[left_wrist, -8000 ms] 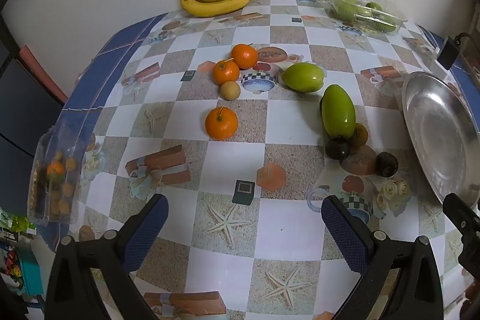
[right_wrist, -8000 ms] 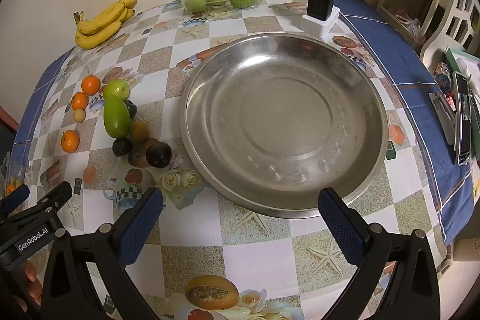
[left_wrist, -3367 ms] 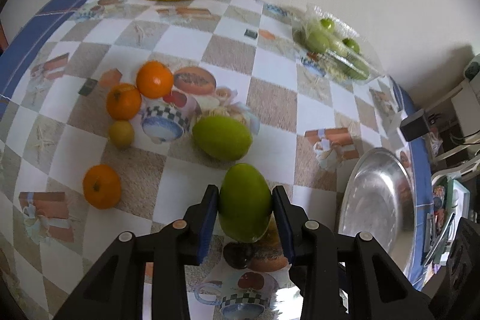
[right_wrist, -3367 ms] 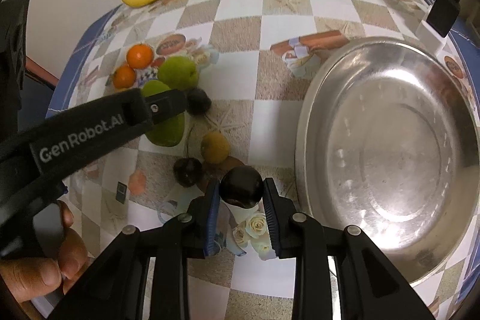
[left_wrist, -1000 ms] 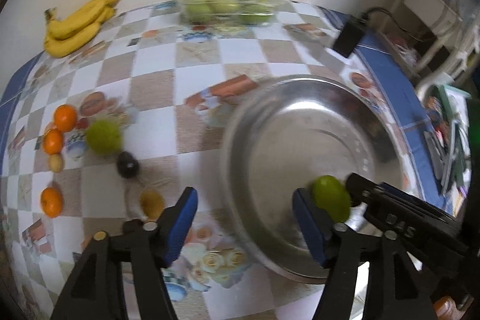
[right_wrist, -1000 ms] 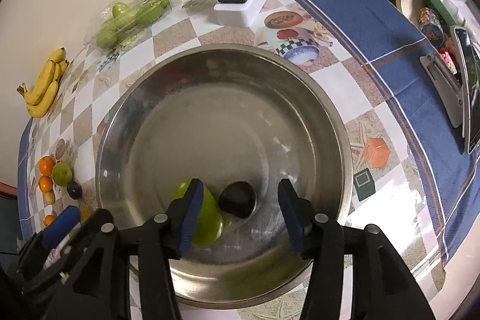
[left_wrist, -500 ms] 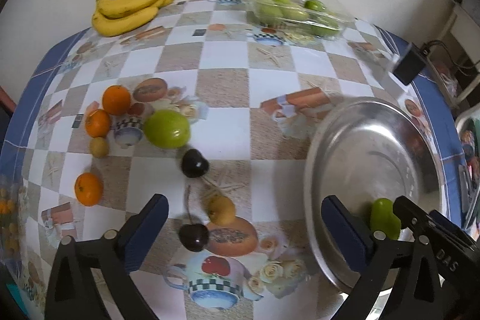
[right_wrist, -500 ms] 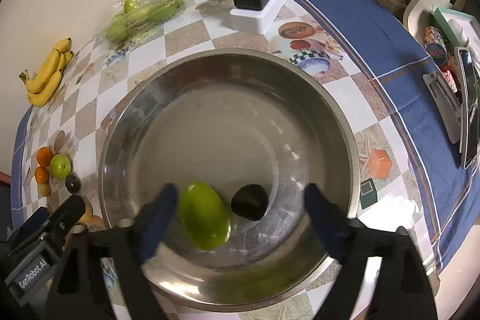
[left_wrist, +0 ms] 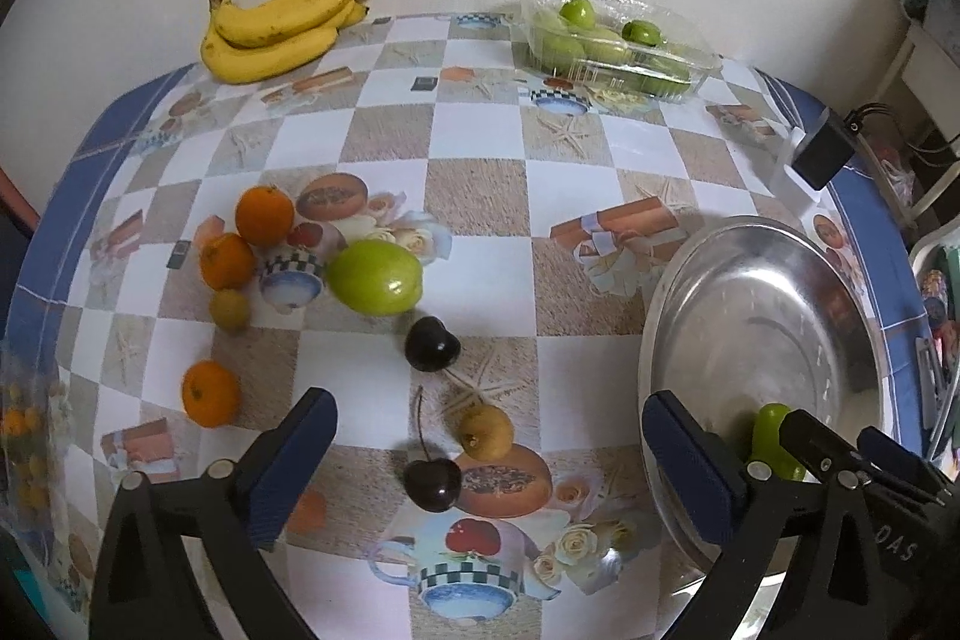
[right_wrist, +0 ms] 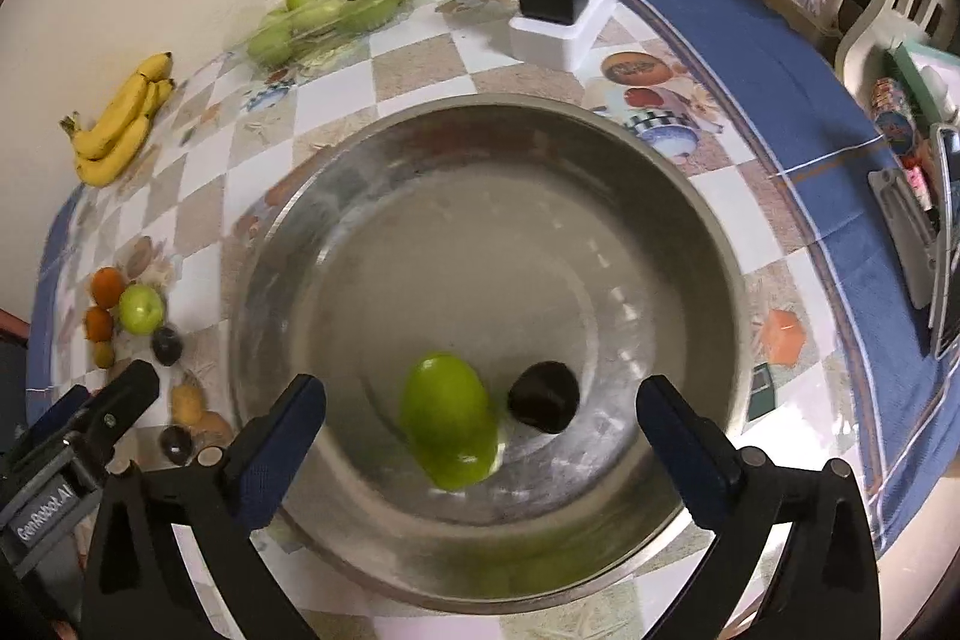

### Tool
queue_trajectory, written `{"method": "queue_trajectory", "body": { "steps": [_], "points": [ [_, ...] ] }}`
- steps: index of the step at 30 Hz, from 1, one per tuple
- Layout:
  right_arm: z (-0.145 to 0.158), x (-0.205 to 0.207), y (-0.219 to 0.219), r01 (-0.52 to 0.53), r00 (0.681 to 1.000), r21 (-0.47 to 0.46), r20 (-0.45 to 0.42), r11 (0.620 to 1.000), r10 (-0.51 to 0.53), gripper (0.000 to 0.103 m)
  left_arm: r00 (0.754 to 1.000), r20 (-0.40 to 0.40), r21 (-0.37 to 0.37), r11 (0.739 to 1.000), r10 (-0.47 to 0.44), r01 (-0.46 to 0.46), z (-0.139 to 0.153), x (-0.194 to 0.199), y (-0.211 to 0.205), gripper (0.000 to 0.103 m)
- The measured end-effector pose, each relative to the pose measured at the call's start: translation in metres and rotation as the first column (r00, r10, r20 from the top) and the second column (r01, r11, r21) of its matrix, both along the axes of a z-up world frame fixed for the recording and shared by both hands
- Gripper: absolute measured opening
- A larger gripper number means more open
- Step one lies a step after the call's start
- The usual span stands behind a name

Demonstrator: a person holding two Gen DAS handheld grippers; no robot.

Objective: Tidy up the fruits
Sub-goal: 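Withdraw both tools from the bowl back toward the fruit cluster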

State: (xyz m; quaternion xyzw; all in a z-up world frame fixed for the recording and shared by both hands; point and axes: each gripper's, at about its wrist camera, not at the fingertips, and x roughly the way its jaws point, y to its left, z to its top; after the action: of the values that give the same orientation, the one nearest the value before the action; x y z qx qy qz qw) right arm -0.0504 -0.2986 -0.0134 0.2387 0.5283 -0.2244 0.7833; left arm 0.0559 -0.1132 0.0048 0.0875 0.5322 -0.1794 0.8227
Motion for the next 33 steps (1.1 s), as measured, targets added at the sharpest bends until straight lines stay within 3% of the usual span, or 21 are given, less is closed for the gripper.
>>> {"method": "queue_trajectory", "body": {
  "steps": [3, 12, 19, 26, 33],
  "points": [
    [0.003, 0.000, 0.003, -0.006, 0.999, 0.060, 0.045, 0.998, 0.004, 0.103, 1.000, 0.017, 0.007, 1.000, -0.011, 0.011, 0.006, 0.000, 0.004, 0.103],
    [0.019, 0.007, 0.021, -0.049, 0.995, 0.054, 0.095, 0.997, 0.044, 0.103, 1.000, 0.022, 0.007, 1.000, 0.012, -0.012, 0.016, 0.007, 0.035, 0.103],
    [0.025, 0.024, 0.056, -0.159, 0.982, 0.041, 0.105, 0.986, 0.154, 0.103, 0.992, 0.021, 0.000, 0.992, 0.125, -0.125, 0.020, 0.023, 0.086, 0.103],
    [0.029, 0.048, 0.111, -0.313, 0.943, 0.044, 0.130, 0.949, 0.306, 0.103, 0.973, 0.007, -0.010, 0.973, 0.232, -0.232, 0.019, 0.036, 0.136, 0.103],
    [0.021, 0.068, 0.147, -0.393, 0.915, 0.068, 0.123, 0.917, 0.383, 0.103, 0.954, -0.031, -0.028, 0.954, 0.297, -0.298, 0.013, 0.044, 0.166, 0.103]
  ]
}}
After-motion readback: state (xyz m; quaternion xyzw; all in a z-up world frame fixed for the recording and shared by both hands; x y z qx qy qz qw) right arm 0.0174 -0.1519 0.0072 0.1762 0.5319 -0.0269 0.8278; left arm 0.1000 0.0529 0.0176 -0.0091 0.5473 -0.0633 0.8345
